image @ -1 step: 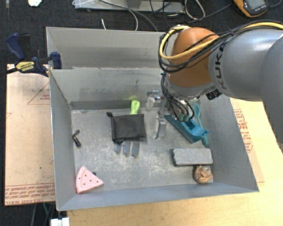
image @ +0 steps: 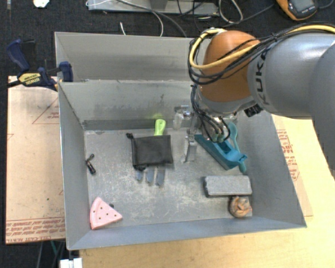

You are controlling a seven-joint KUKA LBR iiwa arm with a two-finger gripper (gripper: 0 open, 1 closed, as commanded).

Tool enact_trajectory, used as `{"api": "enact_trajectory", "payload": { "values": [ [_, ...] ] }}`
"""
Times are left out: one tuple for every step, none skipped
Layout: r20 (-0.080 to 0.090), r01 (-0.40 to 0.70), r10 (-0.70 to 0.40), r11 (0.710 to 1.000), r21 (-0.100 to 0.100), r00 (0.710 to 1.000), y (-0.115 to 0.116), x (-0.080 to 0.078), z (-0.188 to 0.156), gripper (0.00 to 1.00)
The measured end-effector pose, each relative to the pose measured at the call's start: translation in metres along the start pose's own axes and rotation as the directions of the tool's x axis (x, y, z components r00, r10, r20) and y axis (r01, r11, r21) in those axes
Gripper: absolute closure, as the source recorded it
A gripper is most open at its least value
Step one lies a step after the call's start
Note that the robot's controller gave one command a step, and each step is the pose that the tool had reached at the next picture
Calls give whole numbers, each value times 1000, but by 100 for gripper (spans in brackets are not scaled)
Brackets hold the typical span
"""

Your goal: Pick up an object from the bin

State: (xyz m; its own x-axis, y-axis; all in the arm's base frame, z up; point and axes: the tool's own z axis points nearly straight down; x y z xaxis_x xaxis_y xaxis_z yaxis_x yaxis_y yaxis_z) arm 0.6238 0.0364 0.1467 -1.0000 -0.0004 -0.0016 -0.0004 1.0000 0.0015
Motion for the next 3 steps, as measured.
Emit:
{"api": "enact_trajectory", "payload": {
  "values": [
    [-1,14,-14,1000,-1,1000,51,27,57,0],
    [-2,-9,9,1000,-2,1000,60,31,67,0],
    [-1,17,-17,1000,-3,1000,75,32,74,0]
  ]
}}
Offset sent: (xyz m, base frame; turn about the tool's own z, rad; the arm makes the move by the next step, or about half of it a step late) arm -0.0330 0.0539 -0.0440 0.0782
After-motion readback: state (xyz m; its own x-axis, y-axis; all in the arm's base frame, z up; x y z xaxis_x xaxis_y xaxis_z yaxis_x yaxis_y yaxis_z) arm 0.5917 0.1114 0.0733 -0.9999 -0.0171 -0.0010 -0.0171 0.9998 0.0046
